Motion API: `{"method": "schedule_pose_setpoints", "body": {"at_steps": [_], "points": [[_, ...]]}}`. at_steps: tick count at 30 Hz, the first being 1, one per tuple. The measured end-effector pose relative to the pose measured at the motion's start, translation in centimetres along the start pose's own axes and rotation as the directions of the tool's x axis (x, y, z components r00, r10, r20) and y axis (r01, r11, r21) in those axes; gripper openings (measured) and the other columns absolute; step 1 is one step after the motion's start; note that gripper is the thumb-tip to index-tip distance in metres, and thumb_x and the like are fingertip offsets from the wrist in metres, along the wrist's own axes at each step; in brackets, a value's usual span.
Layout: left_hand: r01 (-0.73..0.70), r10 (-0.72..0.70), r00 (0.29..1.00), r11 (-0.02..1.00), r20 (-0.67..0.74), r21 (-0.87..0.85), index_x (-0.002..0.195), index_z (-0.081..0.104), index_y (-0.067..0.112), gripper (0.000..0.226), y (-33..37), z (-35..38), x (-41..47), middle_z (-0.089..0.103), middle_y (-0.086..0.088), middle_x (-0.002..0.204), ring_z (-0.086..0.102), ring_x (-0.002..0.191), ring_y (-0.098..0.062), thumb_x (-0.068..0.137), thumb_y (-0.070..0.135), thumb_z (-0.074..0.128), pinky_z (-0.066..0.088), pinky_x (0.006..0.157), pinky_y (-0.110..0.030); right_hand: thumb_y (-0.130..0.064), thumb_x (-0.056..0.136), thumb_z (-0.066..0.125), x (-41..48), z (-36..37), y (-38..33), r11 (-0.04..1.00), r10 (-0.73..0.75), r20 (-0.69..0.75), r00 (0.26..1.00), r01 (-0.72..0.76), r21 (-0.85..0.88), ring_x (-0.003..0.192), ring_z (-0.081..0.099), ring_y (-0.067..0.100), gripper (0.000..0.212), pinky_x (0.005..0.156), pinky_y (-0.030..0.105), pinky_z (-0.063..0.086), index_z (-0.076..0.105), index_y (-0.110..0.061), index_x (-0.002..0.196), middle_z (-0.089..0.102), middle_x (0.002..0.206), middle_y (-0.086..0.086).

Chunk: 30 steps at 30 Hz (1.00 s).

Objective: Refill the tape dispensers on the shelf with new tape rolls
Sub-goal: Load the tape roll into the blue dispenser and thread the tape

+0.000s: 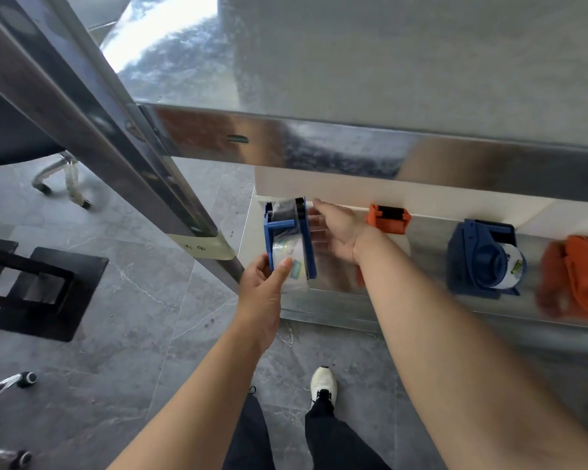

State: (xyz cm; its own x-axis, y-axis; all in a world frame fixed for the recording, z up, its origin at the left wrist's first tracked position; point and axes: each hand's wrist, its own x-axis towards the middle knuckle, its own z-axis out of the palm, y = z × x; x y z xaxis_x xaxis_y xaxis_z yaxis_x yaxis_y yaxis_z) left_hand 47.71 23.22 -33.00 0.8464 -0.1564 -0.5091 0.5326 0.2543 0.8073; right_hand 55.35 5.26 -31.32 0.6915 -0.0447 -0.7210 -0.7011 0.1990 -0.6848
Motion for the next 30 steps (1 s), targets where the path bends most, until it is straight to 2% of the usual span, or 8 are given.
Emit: {"method": "schedule_pose_setpoints", "body": {"at_steps": [3, 5, 8, 14, 19, 23, 26, 30], "points": [[-0.019, 0.019, 1.000, 0.996, -0.008, 0.092, 0.111, 0.071, 0.006, 0.014, 0.6, 1.2, 0.7, 0.077, -0.013, 0.106, 0.072, 0.105, -0.031, 0.103, 0.017, 0.069, 0.055, 0.106, -0.054, -0.037, 0.105, 0.043, 0.0, 0.7, 1.1, 0.998, -0.060, -0.109, 0.992, 0.063, 0.025, 0.089, 0.065, 0.029, 0.029, 0.079, 0.038, 0.049, 0.063, -0.017, 0.100, 0.070, 0.092, 0.010], [-0.033, 0.035, 0.999, 0.990, -0.012, 0.135, 0.111, 0.072, 0.005, 0.014, 0.9, 1.7, 1.2, 0.079, -0.014, 0.104, 0.074, 0.103, -0.031, 0.104, 0.016, 0.066, 0.057, 0.102, -0.051, -0.036, 0.099, 0.046, 0.3, 1.0, 1.6, 0.994, -0.099, -0.162, 0.982, 0.106, 0.040, 0.096, 0.069, 0.033, 0.033, 0.078, 0.038, 0.051, 0.063, -0.011, 0.112, 0.072, 0.099, 0.014], [-0.036, 0.039, 0.999, 0.986, -0.014, 0.165, 0.114, 0.075, 0.007, 0.019, 1.2, 1.8, 2.0, 0.079, -0.020, 0.112, 0.073, 0.113, -0.041, 0.104, 0.022, 0.068, 0.055, 0.106, -0.059, -0.045, 0.081, 0.050, 1.8, 0.7, 2.4, 0.993, -0.096, -0.221, 0.970, 0.107, 0.039, 0.109, 0.067, 0.039, 0.067, 0.086, 0.047, 0.054, 0.047, -0.005, 0.135, 0.069, 0.111, 0.022], [-0.042, 0.050, 0.998, 0.970, -0.029, 0.239, 0.099, 0.081, 0.016, 0.022, 2.3, 2.3, 3.3, 0.078, -0.024, 0.108, 0.073, 0.100, -0.037, 0.096, 0.037, 0.075, 0.053, 0.102, -0.069, -0.028, 0.101, 0.047, 0.8, 0.9, 2.4, 0.994, -0.103, -0.256, 0.961, 0.090, -0.061, 0.107, 0.064, 0.033, 0.031, 0.097, 0.050, 0.053, 0.033, -0.012, 0.124, 0.065, 0.111, 0.017], [-0.041, 0.060, 0.996, 0.963, -0.064, 0.268, 0.100, 0.080, 0.015, 0.022, 2.6, 3.2, 3.9, 0.079, -0.020, 0.104, 0.073, 0.108, -0.047, 0.099, 0.036, 0.073, 0.057, 0.099, -0.066, -0.029, 0.105, 0.056, 1.5, 0.8, 3.1, 0.985, -0.168, -0.297, 0.940, 0.170, -0.019, 0.107, 0.067, 0.026, 0.030, 0.092, 0.044, 0.056, 0.048, -0.017, 0.131, 0.068, 0.118, 0.010], [-0.034, 0.061, 0.994, 0.957, -0.086, 0.288, 0.100, 0.077, 0.007, 0.027, 2.6, 3.5, 4.5, 0.078, -0.023, 0.100, 0.073, 0.089, -0.032, 0.103, 0.033, 0.070, 0.060, 0.094, -0.061, -0.032, 0.104, 0.060, 1.6, 0.8, 3.5, 0.977, -0.207, -0.361, 0.909, 0.213, -0.023, 0.106, 0.067, 0.023, 0.024, 0.081, 0.037, 0.057, 0.057, -0.023, 0.126, 0.070, 0.120, 0.006], [-0.030, 0.064, 0.993, 0.949, -0.099, 0.315, 0.099, 0.075, 0.006, 0.028, 2.6, 3.8, 4.6, 0.075, -0.012, 0.087, 0.068, 0.079, -0.022, 0.104, 0.033, 0.068, 0.059, 0.079, -0.046, -0.033, 0.102, 0.062, 1.9, 1.2, 3.5, 0.969, -0.244, -0.428, 0.870, 0.232, -0.081, 0.101, 0.070, 0.022, 0.010, 0.088, 0.044, 0.060, 0.063, -0.031, 0.112, 0.074, 0.113, 0.001], [-0.028, 0.067, 0.992, 0.942, -0.105, 0.334, 0.099, 0.075, 0.005, 0.030, 2.7, 4.1, 4.6, 0.074, -0.009, 0.084, 0.066, 0.076, -0.020, 0.104, 0.034, 0.067, 0.056, 0.072, -0.038, -0.035, 0.100, 0.064, 2.0, 1.3, 3.4, 0.954, -0.294, -0.501, 0.814, 0.213, -0.213, 0.099, 0.071, 0.019, 0.020, 0.086, 0.038, 0.059, 0.075, -0.027, 0.114, 0.076, 0.108, -0.003]]}}
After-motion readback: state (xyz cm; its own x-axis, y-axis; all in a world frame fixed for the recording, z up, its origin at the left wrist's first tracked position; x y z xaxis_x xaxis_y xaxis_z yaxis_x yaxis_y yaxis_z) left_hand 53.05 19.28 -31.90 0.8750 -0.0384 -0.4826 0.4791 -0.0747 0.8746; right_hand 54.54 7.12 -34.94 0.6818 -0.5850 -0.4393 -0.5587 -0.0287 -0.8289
